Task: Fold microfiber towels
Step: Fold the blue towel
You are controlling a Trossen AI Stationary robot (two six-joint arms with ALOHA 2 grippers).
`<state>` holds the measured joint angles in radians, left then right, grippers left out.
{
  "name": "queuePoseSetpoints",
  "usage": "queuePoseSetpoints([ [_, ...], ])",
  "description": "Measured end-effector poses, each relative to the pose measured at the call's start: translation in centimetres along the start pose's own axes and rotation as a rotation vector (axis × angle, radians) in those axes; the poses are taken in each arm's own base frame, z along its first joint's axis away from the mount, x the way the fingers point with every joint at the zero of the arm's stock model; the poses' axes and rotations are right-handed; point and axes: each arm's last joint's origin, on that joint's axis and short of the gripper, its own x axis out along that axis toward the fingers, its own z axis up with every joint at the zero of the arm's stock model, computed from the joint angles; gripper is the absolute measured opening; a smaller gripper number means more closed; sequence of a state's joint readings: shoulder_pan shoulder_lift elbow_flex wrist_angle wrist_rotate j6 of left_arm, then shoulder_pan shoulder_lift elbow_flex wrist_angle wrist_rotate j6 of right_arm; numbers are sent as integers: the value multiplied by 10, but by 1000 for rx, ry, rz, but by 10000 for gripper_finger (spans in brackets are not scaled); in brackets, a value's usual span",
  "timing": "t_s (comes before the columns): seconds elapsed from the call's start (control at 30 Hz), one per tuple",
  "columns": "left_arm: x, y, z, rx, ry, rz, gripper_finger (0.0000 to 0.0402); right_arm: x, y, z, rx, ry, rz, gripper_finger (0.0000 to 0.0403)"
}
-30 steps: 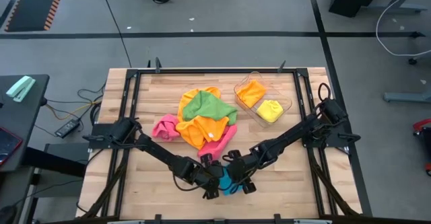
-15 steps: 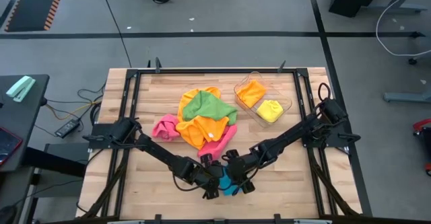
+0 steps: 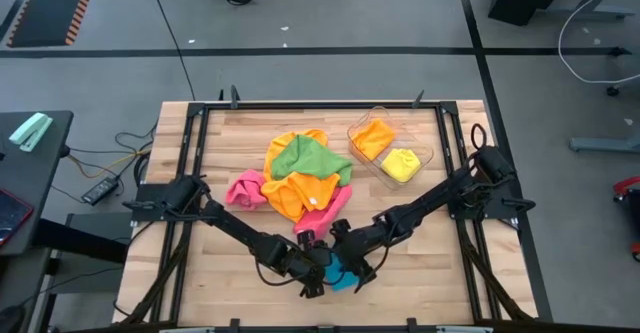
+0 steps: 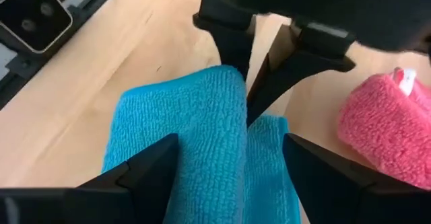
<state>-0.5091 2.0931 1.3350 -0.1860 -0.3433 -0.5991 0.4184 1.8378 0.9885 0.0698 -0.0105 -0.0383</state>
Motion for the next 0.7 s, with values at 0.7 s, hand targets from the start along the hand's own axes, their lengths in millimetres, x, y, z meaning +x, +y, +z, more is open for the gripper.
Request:
queuePoseSetpoints([
  [0.7, 0, -1, 1, -7, -16, -11, 12, 0, -30, -10, -40, -73, -72, 268],
])
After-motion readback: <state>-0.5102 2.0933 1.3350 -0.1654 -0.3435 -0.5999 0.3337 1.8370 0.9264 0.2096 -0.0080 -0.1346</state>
